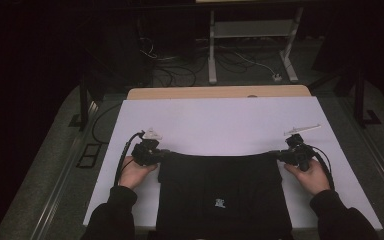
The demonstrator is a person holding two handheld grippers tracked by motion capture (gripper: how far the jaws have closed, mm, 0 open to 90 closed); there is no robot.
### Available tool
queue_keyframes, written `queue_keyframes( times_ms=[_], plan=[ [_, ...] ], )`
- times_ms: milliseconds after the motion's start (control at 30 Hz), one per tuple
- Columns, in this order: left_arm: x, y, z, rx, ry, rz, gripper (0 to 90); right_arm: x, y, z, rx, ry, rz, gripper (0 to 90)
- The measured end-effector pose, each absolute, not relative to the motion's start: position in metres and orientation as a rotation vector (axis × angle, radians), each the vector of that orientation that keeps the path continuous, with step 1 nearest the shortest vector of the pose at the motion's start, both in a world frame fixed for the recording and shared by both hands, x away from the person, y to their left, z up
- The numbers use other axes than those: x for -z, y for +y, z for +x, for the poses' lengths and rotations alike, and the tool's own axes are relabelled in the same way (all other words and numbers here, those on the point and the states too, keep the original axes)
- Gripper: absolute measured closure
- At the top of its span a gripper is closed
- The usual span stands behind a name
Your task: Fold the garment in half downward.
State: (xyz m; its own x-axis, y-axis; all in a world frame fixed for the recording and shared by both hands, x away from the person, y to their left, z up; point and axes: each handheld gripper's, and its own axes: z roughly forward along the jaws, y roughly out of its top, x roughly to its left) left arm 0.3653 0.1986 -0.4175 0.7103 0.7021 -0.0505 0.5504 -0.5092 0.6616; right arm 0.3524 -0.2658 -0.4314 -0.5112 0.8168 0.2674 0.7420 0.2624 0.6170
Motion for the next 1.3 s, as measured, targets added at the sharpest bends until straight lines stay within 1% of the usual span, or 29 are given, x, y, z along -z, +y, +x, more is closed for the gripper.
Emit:
queue_keyframes(
  times_ms=[100,167,300,367,567,733,867,1067,1300],
  plan=[
    [0.407,0.199,0.371,-0.314,0.952,2.216,84.9,0.425,-0.265,0.358,-1.084,2.381,1.491,85.6],
    [0.402,0.200,0.378,-0.315,0.952,2.221,84.9,0.421,-0.266,0.363,-1.072,2.362,1.493,85.7],
    [0.395,0.202,0.392,-0.319,0.967,2.234,84.9,0.411,-0.272,0.375,-1.160,2.312,1.525,85.6],
    [0.392,0.202,0.398,-0.348,0.964,2.249,84.9,0.408,-0.274,0.382,-1.191,2.293,1.550,85.6],
    [0.382,0.199,0.410,-0.372,0.963,2.252,84.9,0.403,-0.271,0.399,-1.170,2.298,1.560,85.6],
    [0.377,0.200,0.421,-0.386,0.977,2.235,84.9,0.397,-0.270,0.407,-1.171,2.287,1.556,85.6],
    [0.375,0.197,0.429,-0.395,0.970,2.258,84.9,0.392,-0.269,0.412,-1.140,2.298,1.549,85.6],
    [0.365,0.198,0.439,-0.403,0.982,2.250,84.9,0.377,-0.266,0.421,-1.142,2.294,1.531,85.6],
    [0.361,0.198,0.450,-0.411,0.979,2.256,84.9,0.368,-0.261,0.433,-1.132,2.295,1.519,85.6]
  ],
)
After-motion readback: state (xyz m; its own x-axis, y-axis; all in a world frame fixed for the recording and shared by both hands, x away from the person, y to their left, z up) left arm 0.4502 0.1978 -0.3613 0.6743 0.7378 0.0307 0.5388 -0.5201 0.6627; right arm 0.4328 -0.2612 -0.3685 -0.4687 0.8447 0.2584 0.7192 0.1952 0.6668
